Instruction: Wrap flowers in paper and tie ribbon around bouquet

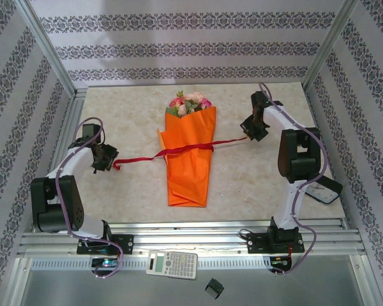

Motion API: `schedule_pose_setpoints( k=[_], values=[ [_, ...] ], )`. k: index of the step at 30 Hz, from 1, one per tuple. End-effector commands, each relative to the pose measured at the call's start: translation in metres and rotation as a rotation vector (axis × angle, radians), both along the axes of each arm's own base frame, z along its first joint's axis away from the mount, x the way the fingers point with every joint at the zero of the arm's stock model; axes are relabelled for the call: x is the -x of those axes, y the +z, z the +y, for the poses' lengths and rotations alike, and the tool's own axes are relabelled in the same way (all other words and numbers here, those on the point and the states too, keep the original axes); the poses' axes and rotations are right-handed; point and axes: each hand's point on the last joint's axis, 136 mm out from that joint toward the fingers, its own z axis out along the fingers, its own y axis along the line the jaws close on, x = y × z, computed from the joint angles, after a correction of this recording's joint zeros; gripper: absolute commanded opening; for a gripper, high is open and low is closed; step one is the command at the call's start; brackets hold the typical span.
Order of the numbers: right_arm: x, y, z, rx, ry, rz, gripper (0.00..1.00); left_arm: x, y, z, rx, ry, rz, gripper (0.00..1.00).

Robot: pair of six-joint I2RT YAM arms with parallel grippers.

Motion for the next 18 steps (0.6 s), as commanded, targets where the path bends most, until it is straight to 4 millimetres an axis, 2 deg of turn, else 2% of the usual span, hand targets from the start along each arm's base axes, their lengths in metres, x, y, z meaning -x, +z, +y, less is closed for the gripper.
schedule_pose_setpoints(
  k=[1, 3, 5, 9, 13, 15, 18],
  values=[
    [0.001, 0.020, -0.003, -0.008, -0.009, -0.052, 0.00, 0.014, 0.017, -0.004, 0.003, 0.088, 0.018, 0.45],
    [0.001, 0.022, -0.005, 0.000, -0.001, -0.057, 0.00, 0.015, 0.026, -0.018, 0.041, 0.109, 0.005, 0.50],
    [0.002, 0.023, -0.006, -0.002, 0.004, -0.057, 0.00, 0.013, 0.030, -0.045, 0.106, 0.126, -0.015, 0.52],
    [0.002, 0.025, -0.005, -0.004, 0.011, -0.061, 0.00, -0.001, 0.017, -0.099, 0.265, 0.218, -0.048, 0.53],
    [0.003, 0.025, -0.006, -0.005, 0.014, -0.062, 0.00, -0.031, 0.004, -0.125, 0.342, 0.333, -0.074, 0.54],
    [0.003, 0.025, -0.006, -0.008, 0.019, -0.063, 0.00, -0.046, 0.000, -0.138, 0.374, 0.338, -0.062, 0.54],
    [0.004, 0.025, -0.006, -0.013, 0.019, -0.063, 0.00, -0.054, -0.008, -0.155, 0.408, 0.327, -0.016, 0.55]
  ],
)
